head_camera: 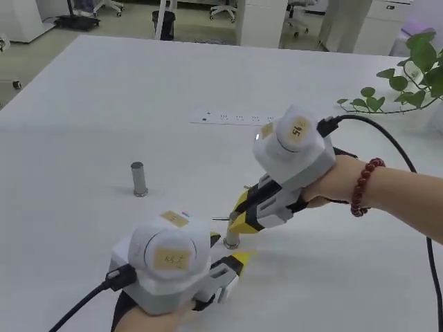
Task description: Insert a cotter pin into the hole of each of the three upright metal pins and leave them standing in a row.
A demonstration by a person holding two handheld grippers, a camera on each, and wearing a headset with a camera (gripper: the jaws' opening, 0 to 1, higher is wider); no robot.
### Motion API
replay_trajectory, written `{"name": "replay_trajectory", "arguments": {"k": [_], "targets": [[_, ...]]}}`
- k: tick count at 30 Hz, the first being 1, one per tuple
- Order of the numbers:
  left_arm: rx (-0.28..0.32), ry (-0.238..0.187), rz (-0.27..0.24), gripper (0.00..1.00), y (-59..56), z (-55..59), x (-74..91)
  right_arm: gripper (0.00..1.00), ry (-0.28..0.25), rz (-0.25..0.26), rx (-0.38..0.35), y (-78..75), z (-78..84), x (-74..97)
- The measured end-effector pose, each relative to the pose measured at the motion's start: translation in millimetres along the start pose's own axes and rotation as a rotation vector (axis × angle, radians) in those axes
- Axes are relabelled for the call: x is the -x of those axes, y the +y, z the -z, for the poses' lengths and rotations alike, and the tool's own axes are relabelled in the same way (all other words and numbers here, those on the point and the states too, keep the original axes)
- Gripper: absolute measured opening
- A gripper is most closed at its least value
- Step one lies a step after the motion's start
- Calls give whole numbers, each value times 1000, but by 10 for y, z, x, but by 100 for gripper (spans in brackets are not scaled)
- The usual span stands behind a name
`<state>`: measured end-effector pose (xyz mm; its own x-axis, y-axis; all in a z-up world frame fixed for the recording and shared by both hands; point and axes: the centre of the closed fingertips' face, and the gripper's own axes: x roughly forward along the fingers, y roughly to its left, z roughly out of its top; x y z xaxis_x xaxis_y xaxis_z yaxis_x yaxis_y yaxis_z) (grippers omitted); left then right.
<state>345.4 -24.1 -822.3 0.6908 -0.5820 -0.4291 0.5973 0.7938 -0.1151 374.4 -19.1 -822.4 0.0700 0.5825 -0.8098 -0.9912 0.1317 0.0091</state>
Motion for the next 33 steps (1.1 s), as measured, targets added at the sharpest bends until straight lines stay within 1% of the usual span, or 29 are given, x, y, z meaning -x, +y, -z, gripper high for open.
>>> {"name": "replay_trajectory", "arguments": {"k": [4,7,9,12,16,19,23,24,29,31,33], "targets": [[11,-4,2,30,-11,-23,36,17,-8,-1,-21,-8,13,-5],[8,-9,6,30,-22,-47,77,24,-25,0,-50,-14,-2,9],[9,-14,5,31,-25,-64,114,28,-54,9,-78,-35,-50,33],[10,-19,6,32,-20,-73,167,36,-106,12,-143,-51,-167,75],[25,-34,5,33,7,-88,258,40,-158,21,-177,-78,-332,108],[32,-45,6,36,16,-104,325,43,-190,27,-195,-106,-473,80],[42,-45,2,43,53,-99,395,44,-215,38,-189,-161,-648,-6],[43,-50,-1,44,68,-101,428,44,-217,38,-188,-170,-664,-18],[54,-60,-19,48,134,-95,556,44,-255,36,-168,-207,-894,-136],[54,-64,-28,49,164,-92,610,44,-264,35,-165,-215,-955,-177],[59,-72,-30,52,181,-95,649,44,-275,38,-151,-228,-1027,-231]]}}
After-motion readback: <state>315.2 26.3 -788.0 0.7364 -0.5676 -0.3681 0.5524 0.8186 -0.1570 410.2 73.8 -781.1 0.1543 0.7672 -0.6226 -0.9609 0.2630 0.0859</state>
